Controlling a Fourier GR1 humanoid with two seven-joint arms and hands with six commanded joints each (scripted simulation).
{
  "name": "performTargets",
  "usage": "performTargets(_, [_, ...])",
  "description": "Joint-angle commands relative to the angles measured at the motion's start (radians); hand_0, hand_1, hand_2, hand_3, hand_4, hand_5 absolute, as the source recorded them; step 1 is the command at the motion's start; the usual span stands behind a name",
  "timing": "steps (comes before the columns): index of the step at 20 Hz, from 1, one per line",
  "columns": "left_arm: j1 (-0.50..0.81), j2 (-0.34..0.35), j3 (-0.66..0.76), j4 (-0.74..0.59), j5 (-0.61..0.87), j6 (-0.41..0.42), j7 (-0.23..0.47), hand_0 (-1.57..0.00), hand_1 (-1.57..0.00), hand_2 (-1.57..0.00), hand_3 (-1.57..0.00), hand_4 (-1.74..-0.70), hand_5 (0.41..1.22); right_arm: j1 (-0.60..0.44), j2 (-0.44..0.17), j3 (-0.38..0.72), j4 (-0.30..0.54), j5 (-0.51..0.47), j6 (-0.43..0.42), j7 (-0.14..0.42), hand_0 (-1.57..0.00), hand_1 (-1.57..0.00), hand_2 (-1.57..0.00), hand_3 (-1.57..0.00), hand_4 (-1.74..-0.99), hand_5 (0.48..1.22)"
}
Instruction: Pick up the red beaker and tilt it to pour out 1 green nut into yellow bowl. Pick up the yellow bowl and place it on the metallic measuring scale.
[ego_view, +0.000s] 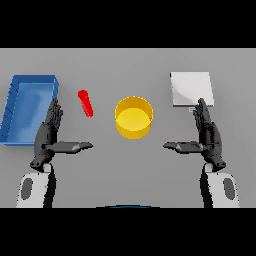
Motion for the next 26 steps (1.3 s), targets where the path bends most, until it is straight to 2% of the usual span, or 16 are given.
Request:
performTargets(1, [-0.004, 0.001, 0.002, 0.003, 0.001, 0.001, 0.002, 0.00, 0.00, 0.00, 0.00, -1.09, 0.623, 0.002, 0.002, 0.002, -0.002, 0.001, -0.001, -0.001, 0.00, 0.00, 0.00, 0.00, -1.128, 0.660])
performTargets(6, [-0.047, 0.016, 0.024, 0.039, 0.014, -0.002, 0.018, 0.00, 0.00, 0.00, 0.00, -1.09, 0.623, 0.022, 0.023, 0.025, -0.025, 0.017, -0.011, -0.004, 0.00, 0.00, 0.00, 0.00, -1.128, 0.660])
performTargets(7, [0.001, 0.028, -0.016, -0.012, -0.040, 0.003, -0.024, 0.00, 0.00, 0.00, 0.00, -1.09, 0.623, 0.057, -0.008, 0.075, -0.056, 0.125, -0.034, -0.091, 0.00, 0.00, 0.00, 0.00, -1.128, 0.660])
performTargets(8, [0.028, 0.038, -0.037, -0.043, -0.074, 0.008, -0.042, 0.00, 0.00, 0.00, 0.00, -1.09, 0.620, 0.087, -0.013, 0.120, -0.086, 0.205, -0.053, -0.128, 0.00, 0.00, 0.00, 0.00, -1.128, 0.663])
performTargets(10, [0.055, 0.052, -0.060, -0.085, -0.110, 0.013, -0.020, 0.00, 0.00, 0.00, 0.00, -1.09, 0.615, 0.123, -0.020, 0.162, -0.110, 0.281, -0.069, -0.144, 0.00, 0.00, 0.00, 0.00, -1.126, 0.666])
performTargets(12, [0.074, 0.042, -0.085, -0.099, -0.136, 0.018, -0.006, 0.00, 0.00, 0.00, 0.00, -1.10, 0.616, 0.145, -0.024, 0.172, -0.130, 0.298, -0.072, -0.144, 0.00, 0.00, 0.00, 0.00, -1.118, 0.663])
performTargets(14, [0.047, 0.046, -0.083, -0.069, -0.148, 0.023, 0.031, 0.00, 0.00, 0.00, 0.00, -1.09, 0.613, 0.129, -0.017, 0.174, -0.149, 0.296, -0.073, -0.111, 0.00, 0.00, 0.00, 0.00, -1.120, 0.660])
performTargets(18, [-0.007, 0.052, -0.081, 0.000, -0.169, 0.026, -0.006, 0.00, 0.00, 0.00, 0.00, -1.11, 0.623, 0.122, -0.023, 0.166, -0.161, 0.302, -0.080, -0.071, 0.00, 0.00, 0.00, 0.00, -1.130, 0.650])
performTargets(20, [-0.062, 0.036, -0.076, 0.077, -0.181, 0.041, -0.026, 0.00, 0.00, 0.00, 0.00, -1.13, 0.633, 0.124, -0.029, 0.148, -0.151, 0.262, -0.061, -0.090, 0.00, 0.00, 0.00, 0.00, -1.160, 0.651])
performTargets(24, [-0.169, 0.027, -0.043, 0.212, -0.188, 0.070, -0.054, 0.00, 0.00, 0.00, 0.00, -1.15, 0.636, 0.126, -0.003, 0.164, -0.136, 0.265, -0.064, -0.111, 0.00, 0.00, 0.00, 0.00, -1.204, 0.661])
performTargets(26, [-0.227, 0.041, -0.015, 0.282, -0.179, 0.072, -0.058, 0.00, 0.00, 0.00, 0.00, -1.15, 0.630, 0.135, -0.018, 0.153, -0.137, 0.251, -0.053, -0.124, 0.00, 0.00, 0.00, 0.00, -1.222, 0.667])
